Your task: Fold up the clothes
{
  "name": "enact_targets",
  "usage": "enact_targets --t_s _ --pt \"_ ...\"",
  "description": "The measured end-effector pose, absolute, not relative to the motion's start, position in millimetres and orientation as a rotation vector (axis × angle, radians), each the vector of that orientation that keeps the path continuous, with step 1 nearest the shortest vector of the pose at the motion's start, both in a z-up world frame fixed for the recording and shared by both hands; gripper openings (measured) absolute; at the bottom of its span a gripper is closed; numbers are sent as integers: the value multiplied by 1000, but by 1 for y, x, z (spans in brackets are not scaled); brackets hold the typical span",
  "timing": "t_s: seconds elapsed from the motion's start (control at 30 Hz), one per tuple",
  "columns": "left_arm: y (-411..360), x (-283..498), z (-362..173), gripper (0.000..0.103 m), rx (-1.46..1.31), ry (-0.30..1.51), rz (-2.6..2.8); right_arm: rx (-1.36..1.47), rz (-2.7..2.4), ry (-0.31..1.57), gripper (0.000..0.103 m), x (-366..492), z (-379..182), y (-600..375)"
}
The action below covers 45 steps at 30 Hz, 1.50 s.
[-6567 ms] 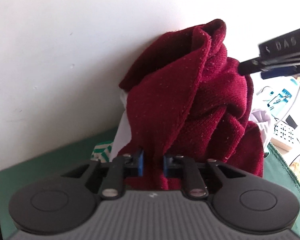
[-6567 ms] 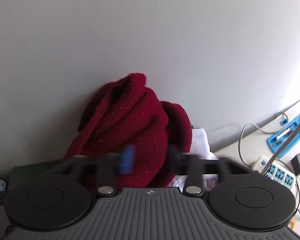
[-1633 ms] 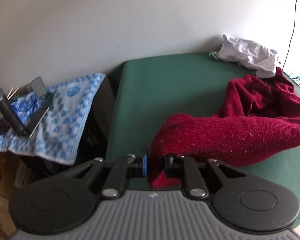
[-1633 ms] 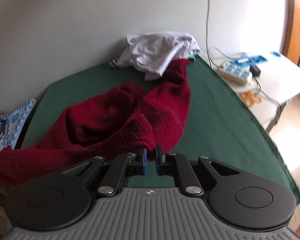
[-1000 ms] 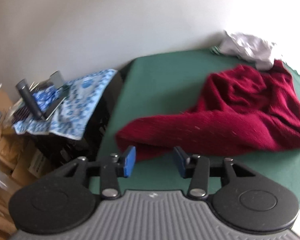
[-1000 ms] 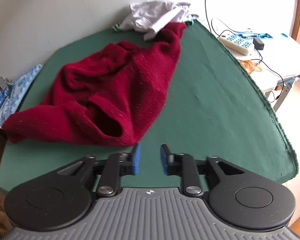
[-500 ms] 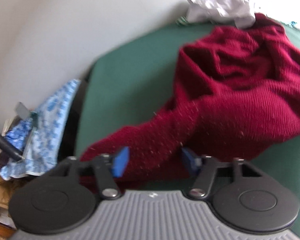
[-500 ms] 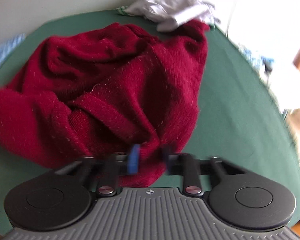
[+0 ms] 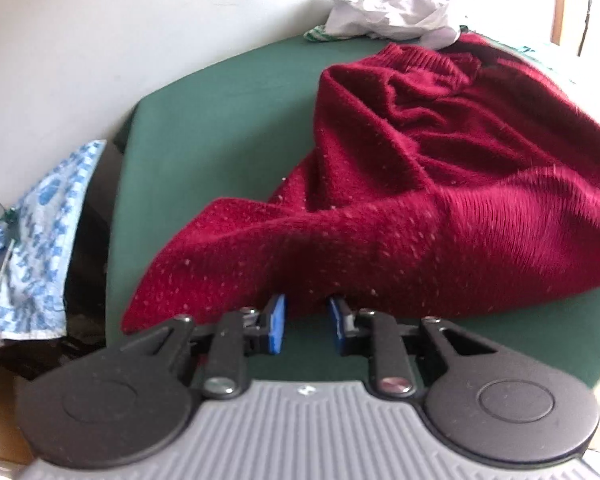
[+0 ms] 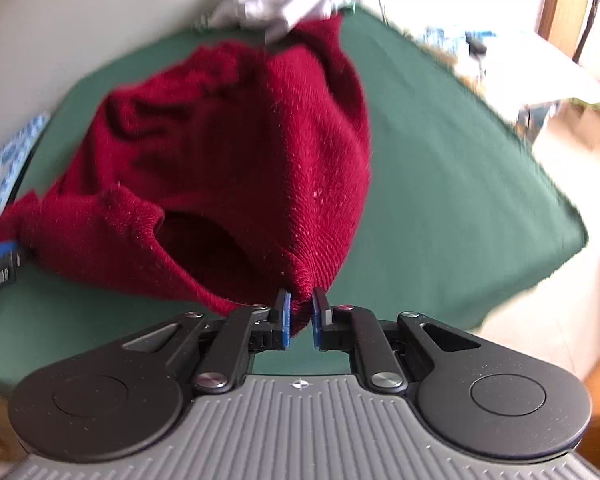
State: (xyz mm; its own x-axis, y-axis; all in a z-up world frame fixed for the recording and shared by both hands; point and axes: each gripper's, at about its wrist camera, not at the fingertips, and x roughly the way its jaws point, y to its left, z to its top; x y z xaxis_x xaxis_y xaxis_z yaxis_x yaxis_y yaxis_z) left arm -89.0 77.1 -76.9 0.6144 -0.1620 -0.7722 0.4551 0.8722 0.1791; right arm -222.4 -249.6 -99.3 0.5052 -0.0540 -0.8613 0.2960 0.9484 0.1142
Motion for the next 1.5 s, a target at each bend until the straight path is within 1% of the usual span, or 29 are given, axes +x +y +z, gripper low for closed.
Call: enact_targets --t_s 0.07,0.1,0.13,0.17,0.2,0.23,0.27,0.3,0.37,0.43,0.5,0.53,0.57,0.7,0.83,0.9,0.93,0.97,1.0,1.03,1.1,1.17,1.37,1.43,1.5 --pt "80 -91 -66 35 398 798 -383 213 -197 1068 9 -228 -100 -239" --pt "80 -91 -59 36 408 772 -388 190 -168 1104 6 -228 -101 -234" --pt "79 -90 -53 40 416 743 -392 168 -138 1142 3 -227 -102 -230" --pt "79 -89 -46 47 425 715 -395 133 -105 1160 3 -226 -100 -225" --pt "79 -87 -39 52 420 685 -398 95 -72 1173 3 -225 -98 -220" --pt "78 -85 -34 61 403 657 -402 69 -64 1154 3 -221 -91 -219" --pt "75 -82 -32 69 386 642 -403 46 -61 1129 6 -215 -83 -219" --pt "70 -77 -32 69 382 644 -398 50 -88 1080 11 -204 -76 -225" --pt "54 -66 -40 66 393 664 -386 69 -153 972 40 -179 -62 -240" --pt "36 -59 -53 63 397 697 -382 69 -192 958 50 -147 -72 -253" --pt "24 -56 -67 62 397 750 -367 69 -229 952 57 -115 -84 -265" --pt "18 -54 -74 62 397 776 -360 68 -248 949 62 -99 -90 -272" --pt "14 -55 -81 61 394 807 -349 68 -266 946 63 -84 -96 -278" --pt "12 -65 -107 63 428 878 -271 66 -340 933 63 -20 -121 -303" --pt "20 -74 -108 63 369 885 -218 138 -444 918 63 6 -135 -331" --pt "21 -73 -108 61 346 899 -202 156 -423 921 64 13 -143 -339" --pt "20 -74 -108 59 345 904 -198 157 -397 914 59 13 -142 -339" --pt "19 -75 -108 54 352 906 -199 157 -369 905 36 11 -141 -337" --pt "18 -76 -107 53 360 909 -201 153 -344 905 24 10 -139 -335" --pt "18 -77 -107 53 369 911 -202 149 -320 907 20 9 -137 -333" --pt "18 -78 -105 50 387 916 -212 142 -341 891 20 -2 -131 -336" --pt "21 -82 -105 46 399 923 -221 158 -382 875 20 -19 -125 -343" --pt "32 -91 -107 46 453 917 -290 333 -559 855 20 -96 -109 -391" --pt "35 -91 -108 46 477 907 -320 337 -593 839 20 -112 -105 -383" --pt "37 -92 -107 46 500 897 -348 335 -627 822 23 -128 -101 -373"
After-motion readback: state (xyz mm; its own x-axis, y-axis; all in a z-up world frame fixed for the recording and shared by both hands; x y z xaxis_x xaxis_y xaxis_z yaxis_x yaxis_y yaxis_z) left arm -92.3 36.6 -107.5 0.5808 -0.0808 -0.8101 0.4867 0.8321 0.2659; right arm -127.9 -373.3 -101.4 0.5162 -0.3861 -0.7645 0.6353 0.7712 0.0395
